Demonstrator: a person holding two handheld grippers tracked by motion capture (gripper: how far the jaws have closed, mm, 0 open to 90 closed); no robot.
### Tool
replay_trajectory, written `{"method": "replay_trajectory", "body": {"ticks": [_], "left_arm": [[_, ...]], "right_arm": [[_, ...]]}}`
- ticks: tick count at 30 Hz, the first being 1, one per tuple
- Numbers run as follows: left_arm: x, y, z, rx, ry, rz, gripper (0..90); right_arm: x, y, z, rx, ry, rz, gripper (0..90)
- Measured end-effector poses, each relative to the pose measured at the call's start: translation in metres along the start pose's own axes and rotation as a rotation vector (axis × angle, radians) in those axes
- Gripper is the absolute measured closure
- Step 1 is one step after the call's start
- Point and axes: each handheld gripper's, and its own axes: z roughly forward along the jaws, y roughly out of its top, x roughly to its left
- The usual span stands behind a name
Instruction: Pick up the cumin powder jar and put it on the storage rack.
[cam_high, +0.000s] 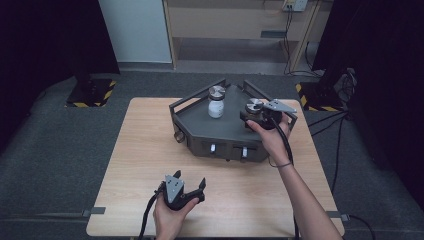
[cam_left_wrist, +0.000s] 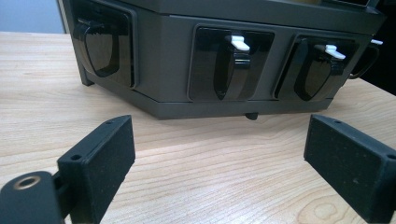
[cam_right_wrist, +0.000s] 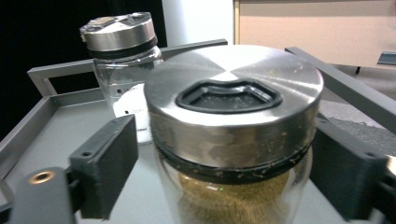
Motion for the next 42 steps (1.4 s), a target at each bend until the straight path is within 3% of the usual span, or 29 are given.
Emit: {"method": "replay_trajectory", "body": {"ticks": [8, 21, 27, 33, 40, 42], "left_arm": [[-0.002, 0.001, -0.001, -0.006, -0.006, 0.004, 7.6], [-0.005, 0.000, -0.003, -0.013, -0.001, 0.012, 7.6], [-0.005, -0.002, -0.002, -0.008, -0.001, 0.019, 7.6], [-0.005, -0.003, -0.002, -0.007, 0.005, 0.022, 7.6], [-0.006, -0.004, -0.002, -0.006, 0.012, 0.026, 7.7], [-0.006, -0.004, -0.002, -0.008, 0.011, 0.025, 7.7]], "right_arm": [[0.008, 0.003, -0.018, 0.005, -0.010, -0.024, 6.0], [0.021, -0.014, -0.073, -0.045, 0.018, -0.056, 5.7], [0.025, -0.034, -0.104, -0.072, 0.022, -0.068, 5.7], [0.032, -0.070, -0.136, -0.098, 0.011, -0.072, 5.6], [0.037, -0.107, -0.155, -0.107, -0.008, -0.065, 5.8], [0.035, -0.107, -0.156, -0.080, 0.000, -0.079, 5.7]]}}
